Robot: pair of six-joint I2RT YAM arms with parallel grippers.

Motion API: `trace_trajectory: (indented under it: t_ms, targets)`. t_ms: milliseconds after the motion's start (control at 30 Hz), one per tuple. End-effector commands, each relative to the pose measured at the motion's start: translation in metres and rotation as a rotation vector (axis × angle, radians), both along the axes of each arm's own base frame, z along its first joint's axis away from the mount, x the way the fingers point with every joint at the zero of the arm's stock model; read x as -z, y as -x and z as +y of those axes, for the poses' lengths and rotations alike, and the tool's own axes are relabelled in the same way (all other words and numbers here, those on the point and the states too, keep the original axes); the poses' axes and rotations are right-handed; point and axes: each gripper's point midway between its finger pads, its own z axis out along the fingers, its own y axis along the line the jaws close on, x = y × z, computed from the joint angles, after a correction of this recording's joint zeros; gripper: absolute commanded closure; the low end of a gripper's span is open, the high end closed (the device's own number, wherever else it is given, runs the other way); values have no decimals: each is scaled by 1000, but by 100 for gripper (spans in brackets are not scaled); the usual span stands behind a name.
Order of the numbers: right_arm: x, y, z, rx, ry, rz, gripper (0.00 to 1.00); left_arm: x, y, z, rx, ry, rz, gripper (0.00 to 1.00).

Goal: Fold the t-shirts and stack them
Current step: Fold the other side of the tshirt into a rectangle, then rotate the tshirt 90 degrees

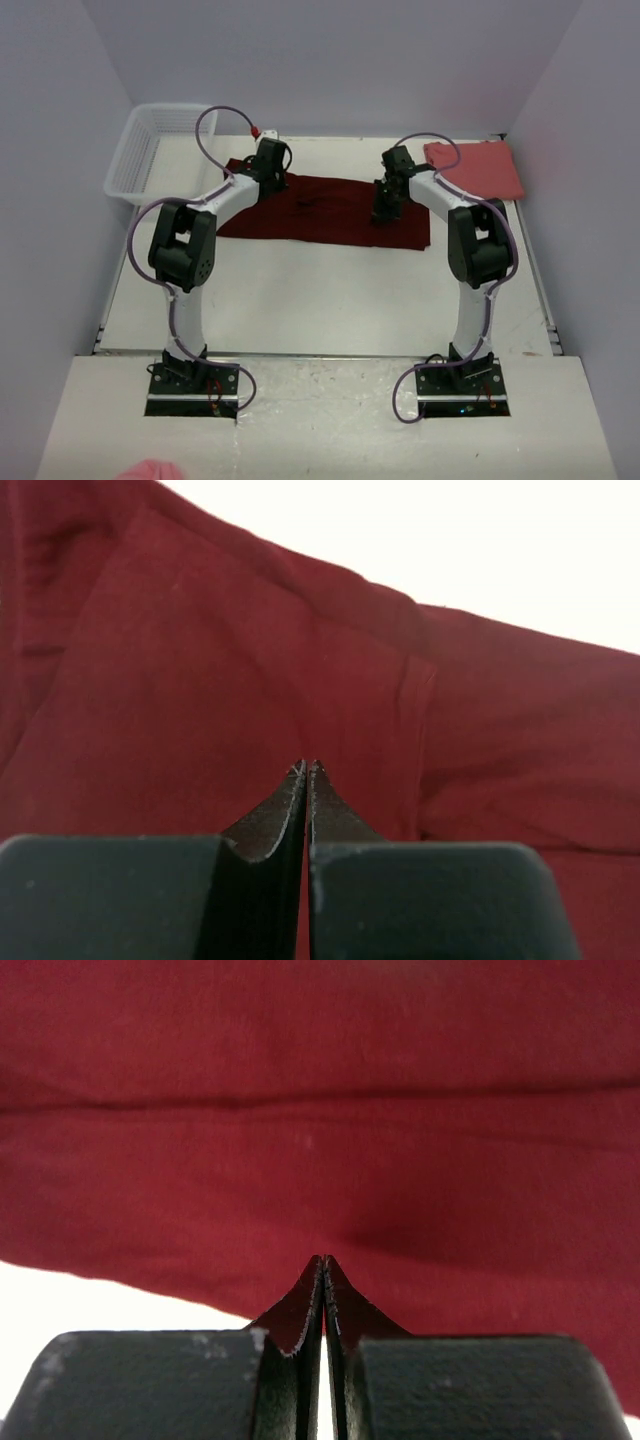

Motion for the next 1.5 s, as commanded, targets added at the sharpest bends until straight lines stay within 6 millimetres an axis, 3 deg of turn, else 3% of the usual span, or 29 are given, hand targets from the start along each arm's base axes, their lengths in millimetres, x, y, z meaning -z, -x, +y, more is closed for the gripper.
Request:
trace_trajectory:
  t_ms: [0, 333, 400, 433, 700, 833, 867, 900, 1100, 1200, 1300, 1433, 1467]
  targets:
    - [-1, -5, 1, 13, 9, 25, 100, -21, -16, -1, -16, 50, 0, 100]
    - [24, 20, -8, 16, 46, 117, 100, 12, -42, 35, -66, 81, 120, 100]
    - [29, 27, -10, 19, 47, 127, 100, 12, -48, 38, -65, 82, 133, 100]
    - [30, 30, -11, 19, 50, 131, 100, 27, -48, 40, -60, 85, 168, 100]
    - [42, 66, -13, 19, 58, 166, 100, 59, -55, 36, 1, 116, 233, 100]
    - [43, 88, -7, 4, 47, 173, 100, 75, -61, 25, 65, 139, 264, 100]
    - [48, 107, -1, -11, 39, 185, 100, 71, -71, 11, 129, 184, 255, 100]
    - [48, 108, -1, -11, 39, 185, 100, 77, -70, 12, 133, 179, 265, 100]
    - [46, 148, 21, -69, 18, 180, 100, 69, -82, -24, 283, 314, 233, 100]
    - [45, 162, 37, -107, 1, 176, 100, 60, -80, -52, 399, 431, 217, 100]
    - [46, 174, 62, -165, -6, 185, 100, 56, -80, -74, 479, 480, 194, 100]
    - [47, 193, 108, -285, -15, 201, 100, 39, -80, -109, 621, 580, 146, 100]
    - [47, 191, 120, -302, -17, 198, 100, 43, -78, -113, 617, 619, 162, 100]
